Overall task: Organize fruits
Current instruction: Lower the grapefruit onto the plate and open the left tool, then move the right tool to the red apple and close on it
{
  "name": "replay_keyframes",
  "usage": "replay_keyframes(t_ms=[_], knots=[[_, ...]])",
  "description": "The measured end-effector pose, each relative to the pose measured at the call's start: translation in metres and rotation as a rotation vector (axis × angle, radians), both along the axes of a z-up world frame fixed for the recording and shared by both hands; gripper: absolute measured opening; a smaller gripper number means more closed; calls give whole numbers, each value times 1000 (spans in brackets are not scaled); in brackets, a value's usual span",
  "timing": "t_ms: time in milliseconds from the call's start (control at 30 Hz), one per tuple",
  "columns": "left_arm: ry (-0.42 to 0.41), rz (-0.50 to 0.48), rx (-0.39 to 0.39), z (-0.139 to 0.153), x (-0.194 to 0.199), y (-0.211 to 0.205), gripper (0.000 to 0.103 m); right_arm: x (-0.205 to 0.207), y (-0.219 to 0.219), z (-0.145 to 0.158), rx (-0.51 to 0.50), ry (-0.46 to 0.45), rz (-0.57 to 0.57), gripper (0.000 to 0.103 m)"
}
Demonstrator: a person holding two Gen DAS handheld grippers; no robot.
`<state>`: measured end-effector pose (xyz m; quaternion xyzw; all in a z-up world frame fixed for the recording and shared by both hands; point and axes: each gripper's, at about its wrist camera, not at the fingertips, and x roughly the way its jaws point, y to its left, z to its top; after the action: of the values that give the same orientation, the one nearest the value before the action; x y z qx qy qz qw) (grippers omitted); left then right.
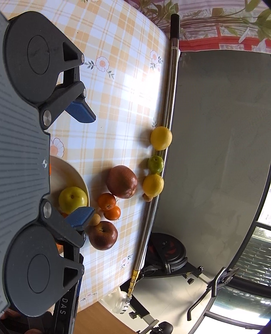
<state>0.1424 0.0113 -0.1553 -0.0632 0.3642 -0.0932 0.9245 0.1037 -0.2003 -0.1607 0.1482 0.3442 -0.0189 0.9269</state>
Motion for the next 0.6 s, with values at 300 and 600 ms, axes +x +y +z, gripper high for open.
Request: replay_keyframes(t_ms=[300,600], knots=[[5,67,0,-4,1,11,93,0,-8,-3,22,7,-18,77],[7,102,-67,-5,3,27,93,2,-12,-3,-15,9,-19,77]])
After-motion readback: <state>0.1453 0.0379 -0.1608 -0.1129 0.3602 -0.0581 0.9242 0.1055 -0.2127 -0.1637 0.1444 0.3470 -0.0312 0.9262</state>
